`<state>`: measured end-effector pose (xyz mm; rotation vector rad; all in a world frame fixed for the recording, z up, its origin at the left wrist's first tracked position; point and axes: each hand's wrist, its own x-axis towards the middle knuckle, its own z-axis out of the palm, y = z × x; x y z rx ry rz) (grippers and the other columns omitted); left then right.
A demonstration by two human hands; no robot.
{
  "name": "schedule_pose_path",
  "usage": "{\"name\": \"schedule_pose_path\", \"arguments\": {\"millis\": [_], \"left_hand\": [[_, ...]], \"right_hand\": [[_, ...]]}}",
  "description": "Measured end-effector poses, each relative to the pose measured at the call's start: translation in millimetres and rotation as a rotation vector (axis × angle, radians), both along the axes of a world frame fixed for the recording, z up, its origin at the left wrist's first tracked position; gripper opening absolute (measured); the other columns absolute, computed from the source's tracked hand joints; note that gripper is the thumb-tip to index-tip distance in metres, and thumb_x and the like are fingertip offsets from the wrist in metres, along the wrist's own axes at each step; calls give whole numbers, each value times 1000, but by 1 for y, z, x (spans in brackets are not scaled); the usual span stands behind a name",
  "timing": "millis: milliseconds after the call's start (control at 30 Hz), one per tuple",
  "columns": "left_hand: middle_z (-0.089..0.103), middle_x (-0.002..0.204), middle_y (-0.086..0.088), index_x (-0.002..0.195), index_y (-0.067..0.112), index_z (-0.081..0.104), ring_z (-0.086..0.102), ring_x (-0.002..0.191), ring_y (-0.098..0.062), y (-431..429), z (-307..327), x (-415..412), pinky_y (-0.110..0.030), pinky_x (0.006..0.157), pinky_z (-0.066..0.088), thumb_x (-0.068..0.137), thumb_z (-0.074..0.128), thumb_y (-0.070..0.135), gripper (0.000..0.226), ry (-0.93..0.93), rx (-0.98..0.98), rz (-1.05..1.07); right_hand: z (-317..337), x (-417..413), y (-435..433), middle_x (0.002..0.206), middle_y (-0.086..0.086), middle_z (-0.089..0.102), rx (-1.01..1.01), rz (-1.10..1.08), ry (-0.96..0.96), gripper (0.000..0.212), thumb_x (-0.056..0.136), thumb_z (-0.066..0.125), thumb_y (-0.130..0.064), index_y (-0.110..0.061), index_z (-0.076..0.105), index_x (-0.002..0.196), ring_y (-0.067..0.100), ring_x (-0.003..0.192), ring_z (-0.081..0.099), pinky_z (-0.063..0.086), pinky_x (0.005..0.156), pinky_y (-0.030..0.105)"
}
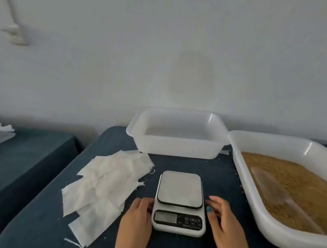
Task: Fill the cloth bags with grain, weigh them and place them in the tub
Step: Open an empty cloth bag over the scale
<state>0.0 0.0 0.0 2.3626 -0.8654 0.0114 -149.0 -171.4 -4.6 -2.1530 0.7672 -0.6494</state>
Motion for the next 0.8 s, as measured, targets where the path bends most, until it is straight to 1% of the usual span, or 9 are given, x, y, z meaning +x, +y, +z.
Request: {"name": "schedule_pose_path", "arguments": {"millis": [167, 233, 300, 367, 433, 533, 600, 700, 800], "left_hand": [[48, 127, 12, 133, 32, 50, 53, 111, -4, 3, 4, 1, -18, 90, 43, 100, 43, 18, 36, -56, 53, -44], [51, 127, 10, 131, 29, 52, 51, 113, -9, 12, 5, 11, -22, 90, 45, 94, 56, 22, 38, -212, 71, 45], [53, 129, 3, 134, 23, 52, 50, 117, -18, 18, 9, 25, -29, 94, 46, 86, 68, 30, 51, -323, 117, 179], [43, 141, 2, 145, 22, 38, 41, 128, -18, 22, 10, 37, -27, 102, 40, 92, 59, 41, 60, -284, 193, 277], [38, 145, 5, 147, 23, 32, 39, 132, -15, 21, 7, 43, -23, 101, 41, 96, 50, 41, 57, -242, 219, 326], [54, 132, 4, 133, 22, 49, 48, 121, -18, 15, 7, 45, -27, 82, 49, 95, 54, 31, 39, -190, 144, 375], [62, 115, 5, 113, 23, 58, 53, 108, -19, 12, 11, 46, -30, 68, 45, 96, 53, 29, 19, -156, 87, 406], [63, 96, 3, 94, 21, 55, 56, 91, -23, 11, 13, 49, -34, 64, 43, 96, 52, 27, 7, -130, -20, 451], [61, 81, 0, 93, 20, 45, 57, 76, -27, 12, 10, 48, -37, 62, 41, 97, 52, 25, 10, -122, -171, 461]], "right_hand": [[0, -3, -4, 117, -29, 56, 28, 15, 7, 33, 98, 52, -25, -33, 41, 128, -9, 104, 54, 39, 92, 17], [-1, -2, -3, 116, -27, 58, 34, 9, 18, 34, 97, 54, -24, -30, 43, 129, -5, 106, 56, 39, 93, 17], [-1, -1, -6, 115, -26, 58, 37, 8, 22, 35, 97, 56, -22, -29, 45, 129, -5, 107, 57, 38, 92, 14], [-2, -1, -6, 115, -26, 59, 35, 9, 22, 35, 96, 56, -21, -30, 45, 128, -6, 107, 56, 38, 90, 10], [-2, -1, -6, 114, -26, 58, 16, 15, 30, 35, 97, 56, -21, -31, 45, 128, -7, 107, 55, 37, 87, 6], [-1, -2, -6, 114, -26, 59, 2, 14, 30, 35, 97, 56, -22, -31, 45, 128, -7, 107, 56, 37, 86, 5], [-2, -2, -6, 116, -26, 58, -2, 15, 45, 35, 97, 55, -24, -32, 43, 130, -6, 109, 54, 36, 88, 6], [0, -2, -6, 117, -27, 54, -20, 15, 63, 36, 98, 53, -28, -35, 40, 130, -8, 110, 51, 35, 86, 3], [0, -4, -5, 117, -28, 53, -23, 20, 51, 35, 98, 52, -28, -35, 41, 130, -10, 110, 51, 34, 86, 3]]}}
